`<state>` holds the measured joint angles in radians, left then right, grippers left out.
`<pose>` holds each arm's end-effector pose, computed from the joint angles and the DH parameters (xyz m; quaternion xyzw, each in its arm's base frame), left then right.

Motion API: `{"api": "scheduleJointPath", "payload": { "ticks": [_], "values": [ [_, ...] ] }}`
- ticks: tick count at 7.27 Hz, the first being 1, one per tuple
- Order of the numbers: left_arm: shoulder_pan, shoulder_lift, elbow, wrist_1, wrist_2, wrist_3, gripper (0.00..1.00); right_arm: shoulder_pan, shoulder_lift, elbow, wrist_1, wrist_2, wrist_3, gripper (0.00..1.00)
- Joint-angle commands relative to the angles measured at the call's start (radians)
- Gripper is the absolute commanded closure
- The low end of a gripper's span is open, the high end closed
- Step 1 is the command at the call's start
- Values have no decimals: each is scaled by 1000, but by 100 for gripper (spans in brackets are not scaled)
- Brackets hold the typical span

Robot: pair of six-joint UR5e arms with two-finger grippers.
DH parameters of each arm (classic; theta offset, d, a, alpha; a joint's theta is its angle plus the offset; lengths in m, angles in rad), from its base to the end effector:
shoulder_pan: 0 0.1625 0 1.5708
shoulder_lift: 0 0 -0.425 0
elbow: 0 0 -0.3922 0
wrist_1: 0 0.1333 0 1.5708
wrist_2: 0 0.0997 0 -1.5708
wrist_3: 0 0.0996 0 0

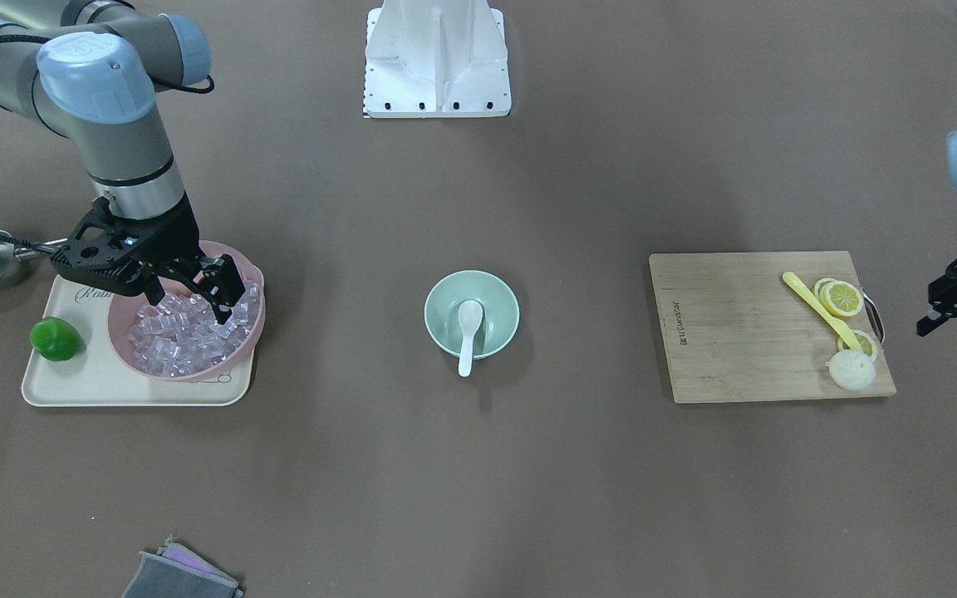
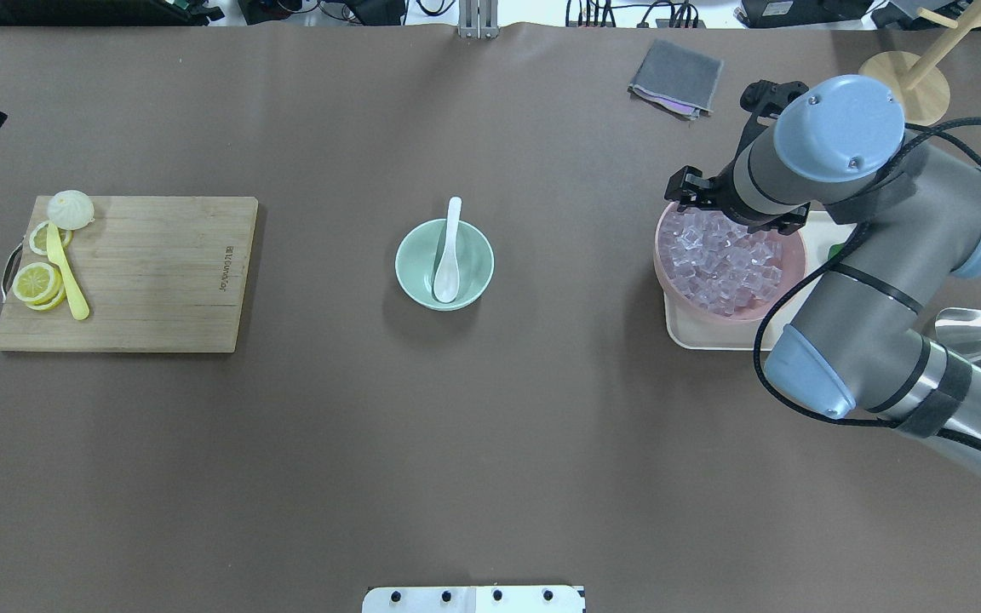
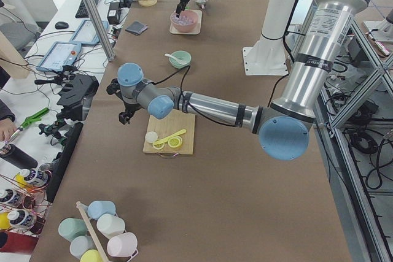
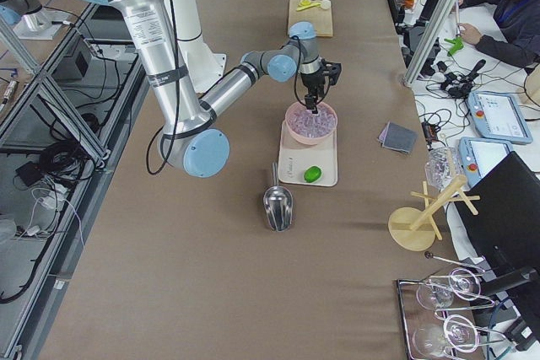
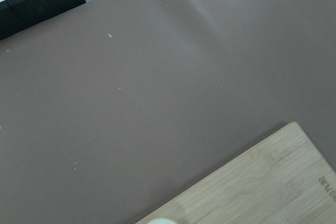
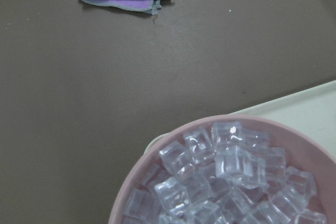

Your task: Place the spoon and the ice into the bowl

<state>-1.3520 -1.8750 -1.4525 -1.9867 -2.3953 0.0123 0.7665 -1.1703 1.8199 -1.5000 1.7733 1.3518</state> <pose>0.0787 -0.6312 0.4948 0.2307 0.4086 0.2189 0.8555 -0.3661 -0.5098 0.3242 0.0825 -0.3537 0.2174 0.9060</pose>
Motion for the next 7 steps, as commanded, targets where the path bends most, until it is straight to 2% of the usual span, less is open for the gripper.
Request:
{"api": "scheduleJointPath", "payload": {
  "ticks": [1,4,7],
  "values": [
    [-13,7,0,23,1,44,0,-25,3,-62,87,-34,44,10],
    [-10,19,1,23,2,41,0,-32,-9,-63,103,-37,50,32],
    [-9,17,1,23,2,40,0,-55,-19,-63,103,-47,52,37]
  ]
}}
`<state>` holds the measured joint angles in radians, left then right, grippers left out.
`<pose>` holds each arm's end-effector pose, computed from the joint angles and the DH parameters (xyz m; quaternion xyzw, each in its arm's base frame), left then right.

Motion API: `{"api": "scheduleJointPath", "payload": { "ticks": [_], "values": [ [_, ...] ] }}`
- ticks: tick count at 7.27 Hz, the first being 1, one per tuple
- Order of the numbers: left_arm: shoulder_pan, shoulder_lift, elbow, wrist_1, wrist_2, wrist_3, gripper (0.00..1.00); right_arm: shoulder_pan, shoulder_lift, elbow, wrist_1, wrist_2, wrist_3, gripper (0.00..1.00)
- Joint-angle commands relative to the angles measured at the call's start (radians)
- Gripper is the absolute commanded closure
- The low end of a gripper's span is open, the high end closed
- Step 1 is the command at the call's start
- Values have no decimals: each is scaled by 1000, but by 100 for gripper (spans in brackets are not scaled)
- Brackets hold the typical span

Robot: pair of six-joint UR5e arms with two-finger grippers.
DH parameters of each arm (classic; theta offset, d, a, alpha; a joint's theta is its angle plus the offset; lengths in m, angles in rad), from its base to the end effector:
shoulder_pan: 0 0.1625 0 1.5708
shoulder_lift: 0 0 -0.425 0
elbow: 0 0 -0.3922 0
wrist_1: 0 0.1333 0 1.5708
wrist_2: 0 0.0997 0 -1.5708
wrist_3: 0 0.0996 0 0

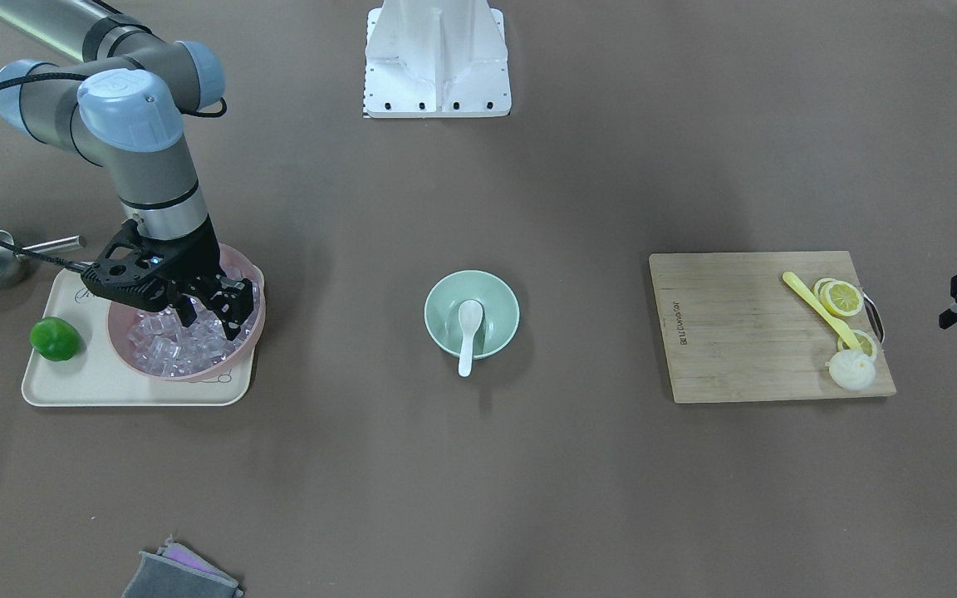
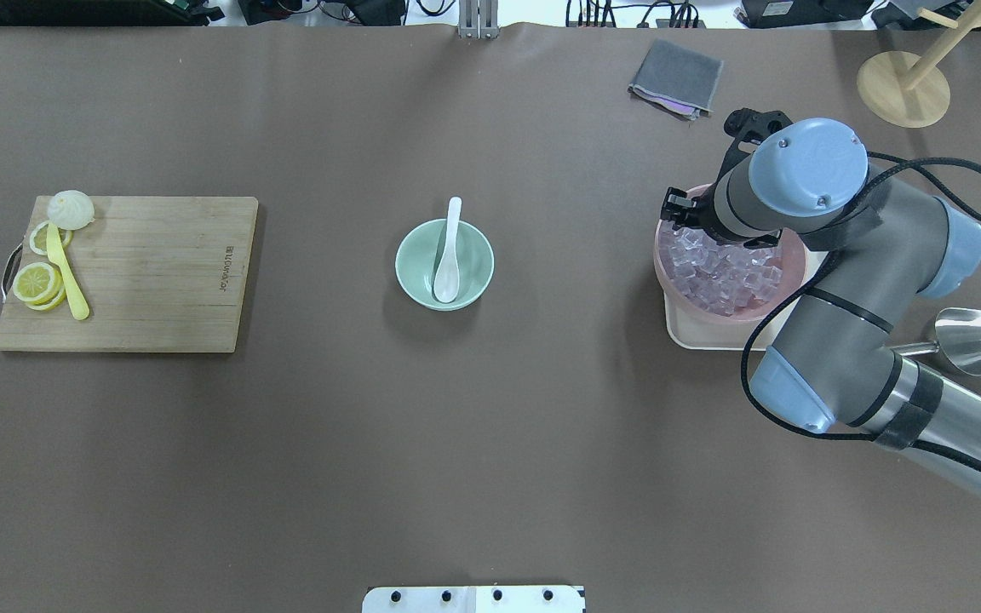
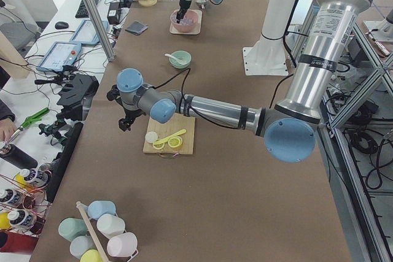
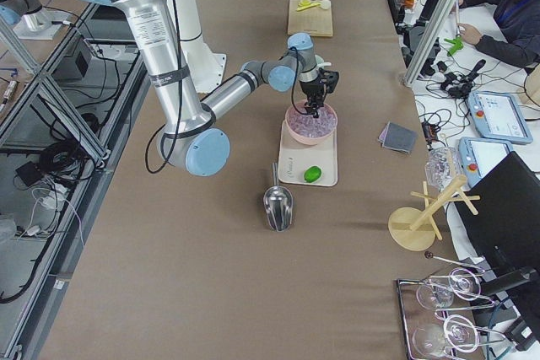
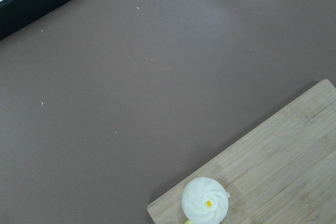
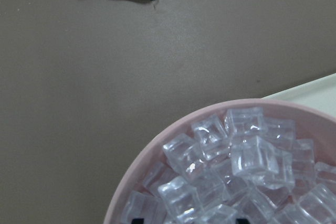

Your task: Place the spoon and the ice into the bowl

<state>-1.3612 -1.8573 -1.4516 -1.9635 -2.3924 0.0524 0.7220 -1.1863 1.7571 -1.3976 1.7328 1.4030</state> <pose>0.0715 -0.6262 0.5094 0.2224 0.4025 0.2245 0.8591 -0.3948 -0.5039 0.3494 0.0879 -0.3595 0.2257 0.9012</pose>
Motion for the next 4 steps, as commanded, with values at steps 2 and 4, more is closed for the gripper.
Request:
{"api": "scheduleJointPath", "payload": {
  "ticks": [2,4],
  "values": [
    [1,0,0,0,-1,0,0,-22,-4,-1,0,-15,11,37],
    [2,0,0,0,-1,0,0,-26,-3,1,0,-19,11,42]
  ]
}}
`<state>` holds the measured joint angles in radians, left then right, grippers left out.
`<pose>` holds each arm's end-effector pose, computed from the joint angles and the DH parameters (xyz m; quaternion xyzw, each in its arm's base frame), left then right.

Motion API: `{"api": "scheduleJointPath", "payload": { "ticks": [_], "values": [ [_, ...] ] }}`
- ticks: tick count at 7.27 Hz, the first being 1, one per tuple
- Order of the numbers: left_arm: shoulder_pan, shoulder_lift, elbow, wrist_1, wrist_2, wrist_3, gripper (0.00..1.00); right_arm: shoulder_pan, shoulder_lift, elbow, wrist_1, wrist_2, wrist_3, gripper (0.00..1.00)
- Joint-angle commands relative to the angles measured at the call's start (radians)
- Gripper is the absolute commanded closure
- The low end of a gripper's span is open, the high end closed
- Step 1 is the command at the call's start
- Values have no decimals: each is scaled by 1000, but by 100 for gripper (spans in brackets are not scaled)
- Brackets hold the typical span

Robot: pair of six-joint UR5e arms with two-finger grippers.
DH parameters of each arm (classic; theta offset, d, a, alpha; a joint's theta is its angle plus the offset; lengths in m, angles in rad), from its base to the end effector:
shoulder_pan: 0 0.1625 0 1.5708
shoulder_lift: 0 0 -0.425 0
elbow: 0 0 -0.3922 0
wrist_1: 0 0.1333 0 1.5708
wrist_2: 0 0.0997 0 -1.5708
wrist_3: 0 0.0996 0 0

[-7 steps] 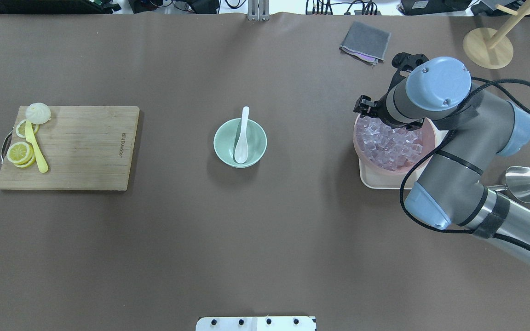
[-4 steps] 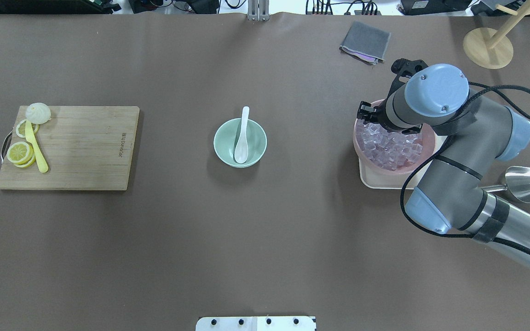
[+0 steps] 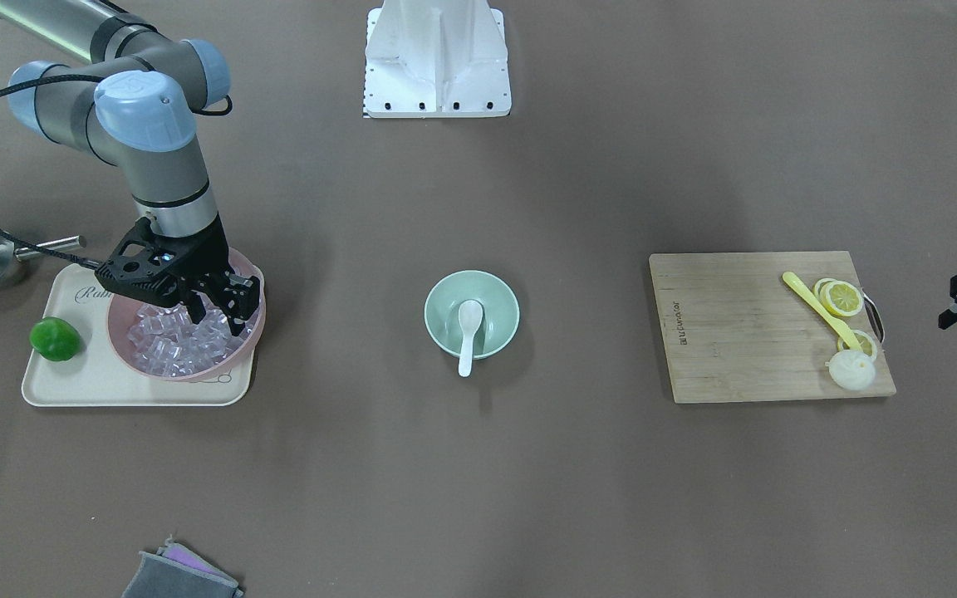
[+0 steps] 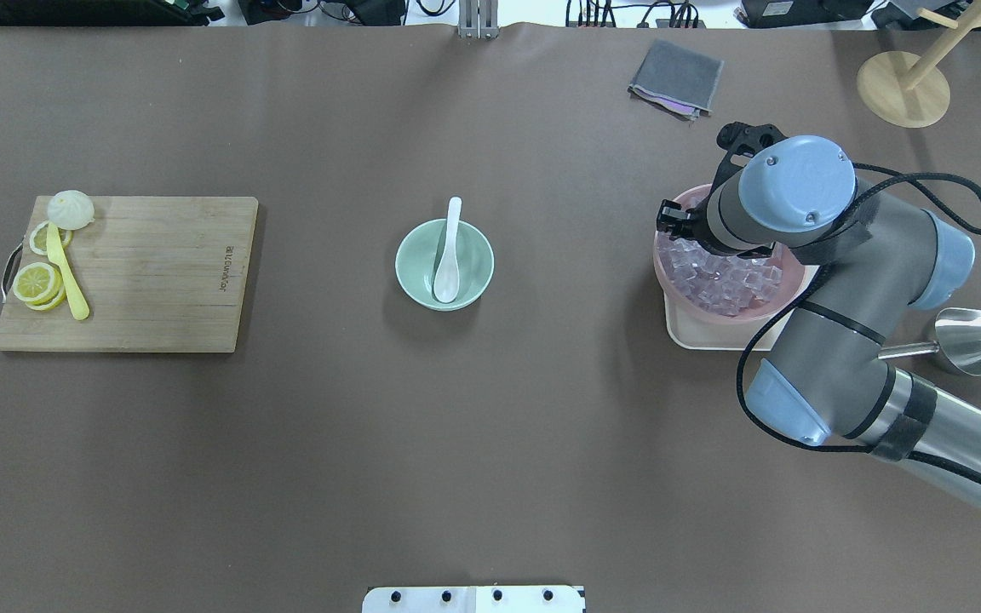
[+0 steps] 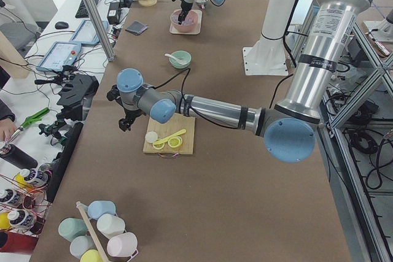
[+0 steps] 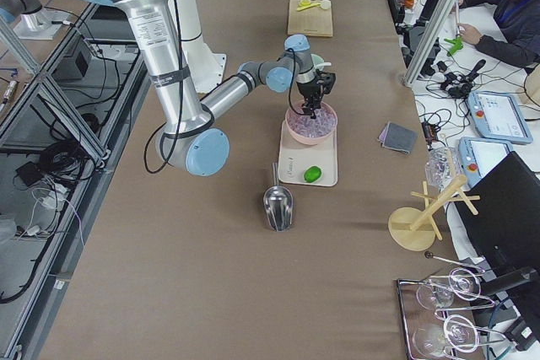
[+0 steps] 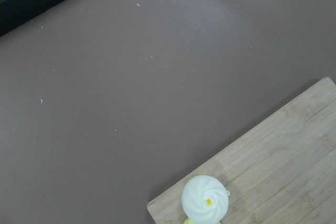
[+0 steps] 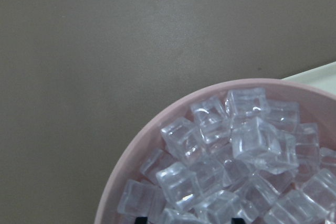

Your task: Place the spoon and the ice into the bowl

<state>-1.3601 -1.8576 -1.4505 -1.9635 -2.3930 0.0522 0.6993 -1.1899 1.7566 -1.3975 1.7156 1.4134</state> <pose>0.0722 -0.6262 0.5097 0.2218 0.4029 0.2248 0.8590 -0.4048 -0.4959 0.3520 0.0885 -0.3561 0.2237 0.9030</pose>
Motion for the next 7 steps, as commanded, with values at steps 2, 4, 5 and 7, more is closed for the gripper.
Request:
{"api": "scheduleJointPath", "payload": {
  "ticks": [2,4,5,7],
  "values": [
    [-1,0,1,0,0,0,0,-4,3,4,0,-1,-2,73],
    [-1,0,1,0,2,0,0,-4,3,7,0,-1,-10,100],
    [-1,0,-1,0,0,0,0,-4,3,11,0,1,-13,100],
    [-1,0,1,0,0,0,0,6,9,44,-9,9,-17,100]
  ]
}}
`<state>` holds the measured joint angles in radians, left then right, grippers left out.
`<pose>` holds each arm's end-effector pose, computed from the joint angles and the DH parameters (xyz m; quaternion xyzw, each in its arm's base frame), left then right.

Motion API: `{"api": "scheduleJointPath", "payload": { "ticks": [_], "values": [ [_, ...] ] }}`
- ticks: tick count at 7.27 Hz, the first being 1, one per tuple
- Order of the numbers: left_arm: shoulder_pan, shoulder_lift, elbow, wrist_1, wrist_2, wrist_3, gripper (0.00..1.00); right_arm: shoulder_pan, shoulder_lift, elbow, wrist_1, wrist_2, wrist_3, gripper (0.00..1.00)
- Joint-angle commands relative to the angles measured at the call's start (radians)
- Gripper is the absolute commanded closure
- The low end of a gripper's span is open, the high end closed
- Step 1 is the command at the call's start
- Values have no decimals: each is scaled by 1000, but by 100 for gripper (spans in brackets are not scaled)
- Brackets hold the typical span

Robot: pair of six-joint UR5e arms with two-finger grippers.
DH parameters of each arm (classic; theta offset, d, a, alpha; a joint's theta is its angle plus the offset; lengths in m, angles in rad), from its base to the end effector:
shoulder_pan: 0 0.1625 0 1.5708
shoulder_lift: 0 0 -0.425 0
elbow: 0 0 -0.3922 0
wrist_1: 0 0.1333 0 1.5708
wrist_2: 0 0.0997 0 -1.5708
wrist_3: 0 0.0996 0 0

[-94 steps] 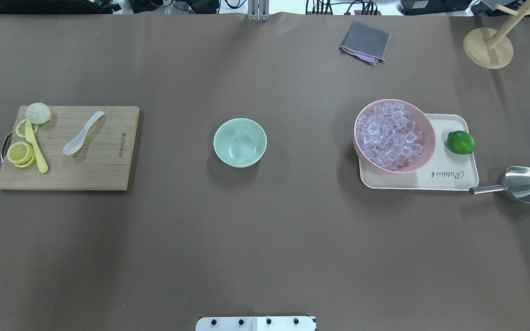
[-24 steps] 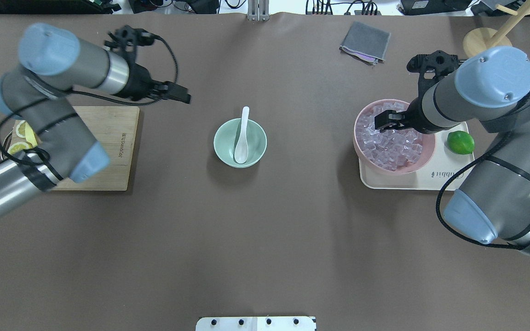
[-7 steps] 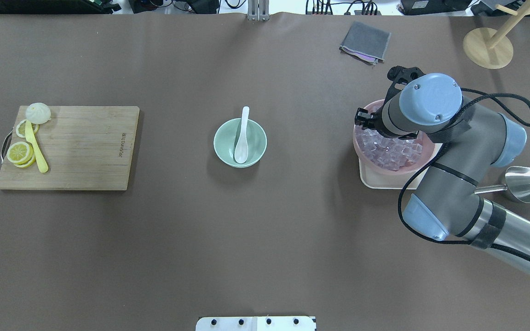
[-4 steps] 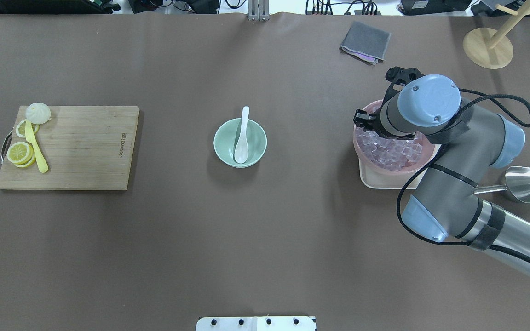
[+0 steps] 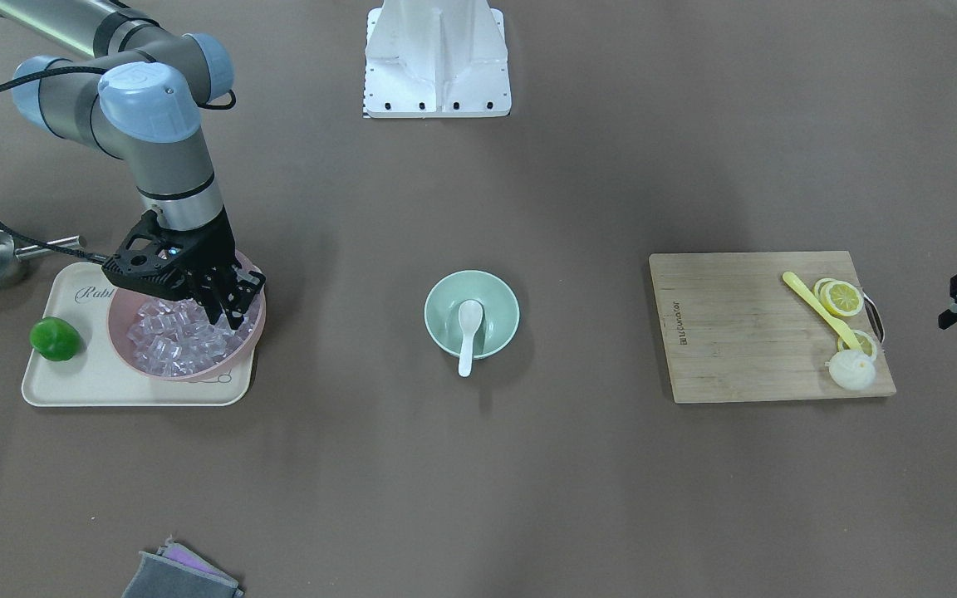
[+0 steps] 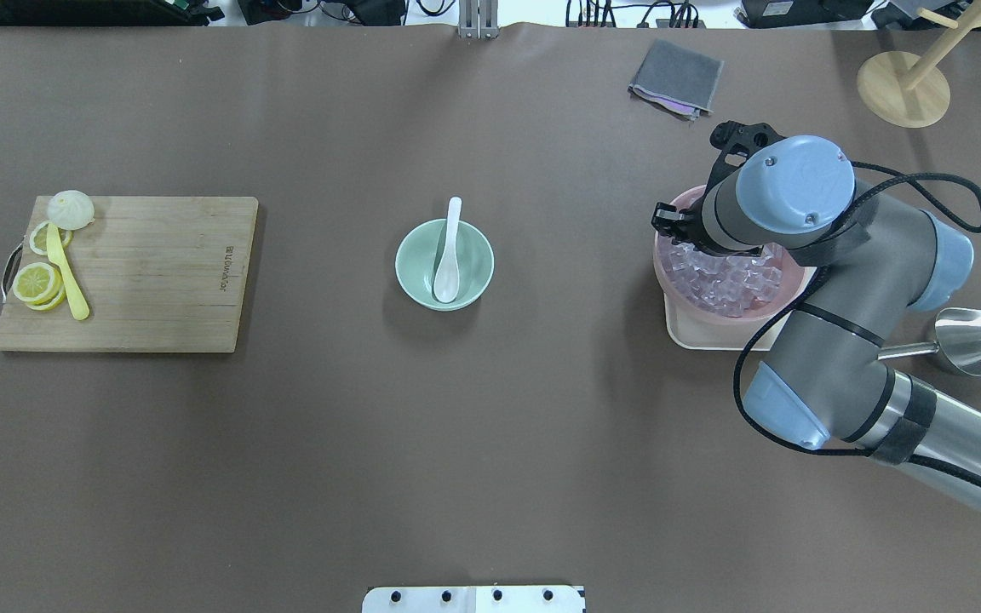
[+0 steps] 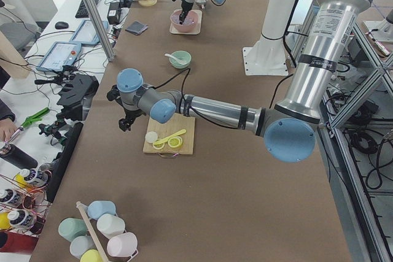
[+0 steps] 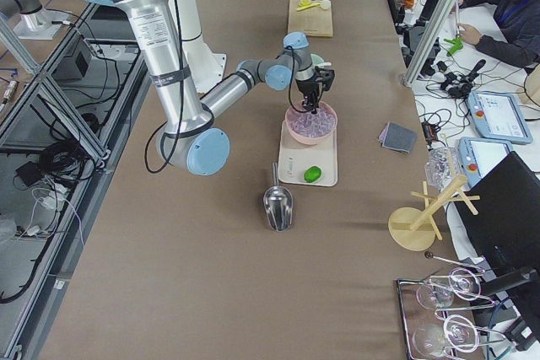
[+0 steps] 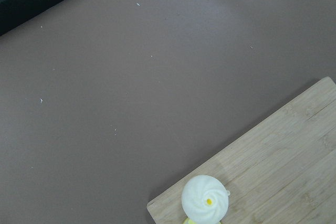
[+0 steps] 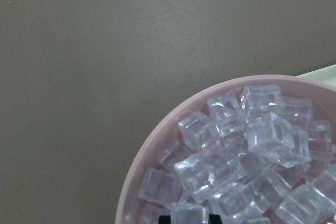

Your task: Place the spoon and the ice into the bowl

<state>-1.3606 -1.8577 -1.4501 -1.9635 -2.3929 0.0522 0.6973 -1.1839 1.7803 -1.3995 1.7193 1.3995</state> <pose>0.0719 -0.6263 0.5099 0.2218 0.4028 0.2245 0.8591 -0.4030 -0.4922 0.3374 0.0947 -0.3677 0.2136 0.9001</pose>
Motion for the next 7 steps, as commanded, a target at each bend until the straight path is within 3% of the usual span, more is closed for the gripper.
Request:
{"api": "scheduleJointPath", "payload": {
  "ticks": [1,3,4,5,7],
  "values": [
    [0,0,0,0,0,0,0,19,9,37,-12,9,-4,100],
    [0,2,0,2,0,0,0,18,58,51,-3,-4,-11,100],
    [0,2,0,2,0,0,0,-20,90,51,-3,-64,-14,100],
    [0,2,0,2,0,0,0,-85,119,44,-9,-184,-14,100],
    [-2,3,0,2,-2,0,0,-172,177,9,-10,-295,4,100]
  ]
}}
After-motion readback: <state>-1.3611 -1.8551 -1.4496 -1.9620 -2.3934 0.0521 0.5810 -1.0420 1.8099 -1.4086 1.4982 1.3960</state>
